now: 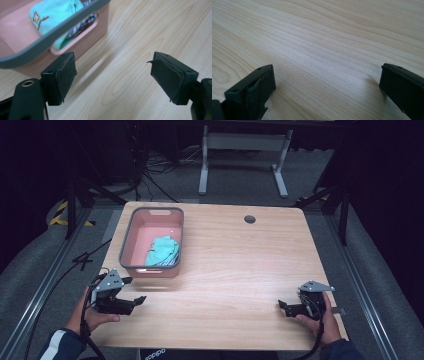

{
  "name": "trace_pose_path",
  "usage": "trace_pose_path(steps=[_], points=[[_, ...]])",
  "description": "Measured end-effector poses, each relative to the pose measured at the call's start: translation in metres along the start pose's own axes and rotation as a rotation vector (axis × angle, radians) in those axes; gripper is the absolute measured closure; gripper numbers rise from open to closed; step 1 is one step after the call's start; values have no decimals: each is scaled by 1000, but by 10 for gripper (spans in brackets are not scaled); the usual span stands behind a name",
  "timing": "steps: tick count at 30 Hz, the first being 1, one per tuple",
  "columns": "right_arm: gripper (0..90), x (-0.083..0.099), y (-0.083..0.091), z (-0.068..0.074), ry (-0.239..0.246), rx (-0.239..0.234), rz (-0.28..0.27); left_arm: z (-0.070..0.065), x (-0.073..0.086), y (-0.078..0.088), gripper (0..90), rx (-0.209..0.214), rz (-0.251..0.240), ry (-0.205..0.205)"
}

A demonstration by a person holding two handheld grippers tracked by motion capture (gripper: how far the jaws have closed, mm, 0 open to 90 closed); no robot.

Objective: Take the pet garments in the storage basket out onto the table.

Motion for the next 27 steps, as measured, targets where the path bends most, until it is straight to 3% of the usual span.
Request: trace_pose_path(steps=[11, 18, 24, 27], points=[[6, 0, 0, 0, 0, 1, -1, 7, -22, 11, 198, -61, -16, -24], [5, 0, 0, 0, 0, 0, 0, 13, -45, 10, 195, -65, -5, -46], [5, 0, 0, 0, 0, 1, -1, 28, -68, 1, 194, -68, 37, -46], [5, 0, 0, 0, 0, 1, 0, 38, -78, -9, 187, -66, 84, -38]])
Point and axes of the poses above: each handheld gripper's, and its own axes: y roughly backward along the jaws, x roughly out of its underside, z roughly to its left, the point moved 2 cm from there along -y, roughly forward along the jaws, and after that the axes turned 6 degrees about z, right-handed, at the moved point
